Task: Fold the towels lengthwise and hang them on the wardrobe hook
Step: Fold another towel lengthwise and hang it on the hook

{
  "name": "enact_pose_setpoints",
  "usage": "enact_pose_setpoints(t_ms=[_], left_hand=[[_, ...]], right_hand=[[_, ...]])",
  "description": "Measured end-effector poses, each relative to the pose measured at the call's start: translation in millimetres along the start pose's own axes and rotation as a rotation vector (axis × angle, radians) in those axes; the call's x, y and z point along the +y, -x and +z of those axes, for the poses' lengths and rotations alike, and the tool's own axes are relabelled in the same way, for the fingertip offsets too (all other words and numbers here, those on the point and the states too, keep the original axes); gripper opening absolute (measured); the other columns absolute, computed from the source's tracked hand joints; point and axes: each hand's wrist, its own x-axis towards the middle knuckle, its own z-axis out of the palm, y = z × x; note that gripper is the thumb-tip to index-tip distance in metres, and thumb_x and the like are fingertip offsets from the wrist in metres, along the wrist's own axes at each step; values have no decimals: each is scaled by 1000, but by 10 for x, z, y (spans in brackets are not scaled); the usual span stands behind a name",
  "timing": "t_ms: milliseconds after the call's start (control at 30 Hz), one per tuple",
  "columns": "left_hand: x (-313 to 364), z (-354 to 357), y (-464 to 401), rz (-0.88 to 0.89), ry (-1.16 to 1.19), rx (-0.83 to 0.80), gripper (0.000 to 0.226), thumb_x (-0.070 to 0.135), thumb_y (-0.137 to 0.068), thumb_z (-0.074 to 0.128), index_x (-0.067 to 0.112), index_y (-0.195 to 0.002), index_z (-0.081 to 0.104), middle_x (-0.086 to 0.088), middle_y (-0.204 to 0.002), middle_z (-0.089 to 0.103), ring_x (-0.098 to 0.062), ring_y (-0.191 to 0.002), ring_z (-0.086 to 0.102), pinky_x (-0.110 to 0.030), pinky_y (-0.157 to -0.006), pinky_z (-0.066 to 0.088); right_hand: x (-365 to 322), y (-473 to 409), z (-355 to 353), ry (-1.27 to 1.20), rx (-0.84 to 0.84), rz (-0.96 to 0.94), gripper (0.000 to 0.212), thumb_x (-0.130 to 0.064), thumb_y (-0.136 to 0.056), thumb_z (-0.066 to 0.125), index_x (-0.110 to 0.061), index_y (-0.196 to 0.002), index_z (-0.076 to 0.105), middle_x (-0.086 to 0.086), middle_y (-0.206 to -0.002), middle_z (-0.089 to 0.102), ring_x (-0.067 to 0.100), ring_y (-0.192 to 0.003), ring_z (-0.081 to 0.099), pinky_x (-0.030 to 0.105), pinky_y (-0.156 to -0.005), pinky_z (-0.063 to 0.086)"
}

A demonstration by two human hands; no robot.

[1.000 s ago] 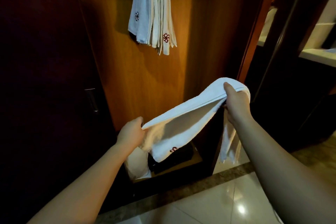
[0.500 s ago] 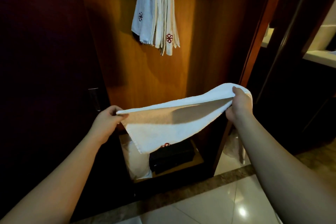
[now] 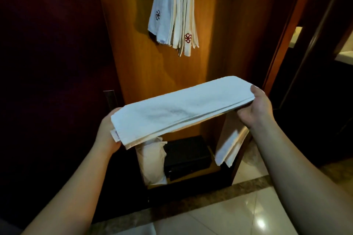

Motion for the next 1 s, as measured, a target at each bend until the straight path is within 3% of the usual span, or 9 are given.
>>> enact_pose_setpoints(t_ms=[133,200,300,467,567,700,833,900,1000], left_hand=[[-19,-25,32,-118,32,29,24,12,-95,49,13,-76,63,-8,-57,57,-22,-46,51,-23,-46,42],[-14,-30,125,-150,-36,-83,19,10,-89,52,8,-70,54,-12,-53,49,-19,-36,43,-22,-40,35],[-144,-151,151,-255,64,-209,19,14,-94,53,2,-79,52,-10,-50,53,-22,-39,50,-30,-39,44],[-366,-192,338,-409,370,-417,43,15,-48,89,-1,-86,74,-18,-86,69,-30,-67,69,-36,-53,57],[-586,-137,484,-513,517,-352,54,27,-54,79,5,-103,77,-16,-99,74,-33,-77,73,-38,-52,59],[-936,-88,566,-599,618,-262,68,61,-83,58,19,-136,59,-12,-107,70,-30,-80,69,-31,-56,51],[-1199,13,711,-627,698,-269,89,85,-75,40,21,-133,62,-20,-130,63,-43,-114,61,-57,-96,45],[-1212,67,769,-650,685,-282,78,72,-78,49,17,-132,61,-23,-130,62,-47,-121,56,-69,-104,36],[-1226,149,780,-683,591,-279,50,17,-88,55,7,-136,49,-28,-125,64,-44,-104,67,-65,-88,51]], right_hand=[[11,1,-27,17,4,-10,25,-21,-101,52,-10,-124,53,14,-118,70,30,-104,70,41,-82,59],[16,6,-33,17,-11,-14,34,-21,-100,53,-9,-132,50,14,-119,70,30,-106,69,40,-79,60],[37,43,-24,19,-19,-22,38,-21,-100,54,-10,-135,47,13,-120,70,30,-107,69,43,-84,60],[74,121,-16,-15,-54,-4,25,-22,-101,52,-13,-125,52,12,-119,71,31,-108,69,44,-85,58],[97,164,-16,-15,-109,6,21,-26,-104,45,-13,-117,55,11,-117,72,30,-105,70,42,-81,58],[143,166,-49,1,-181,32,41,-33,-104,41,-14,-139,49,10,-126,69,31,-108,70,39,-79,58],[143,169,-39,0,-212,33,44,-35,-103,43,-16,-142,47,11,-129,67,34,-114,67,46,-90,56],[148,171,-27,-7,-218,35,44,-35,-103,43,-16,-142,46,11,-129,67,35,-114,66,49,-95,52],[129,174,-5,25,-201,35,45,-38,-103,42,-16,-142,47,11,-129,67,35,-114,66,49,-99,49]])
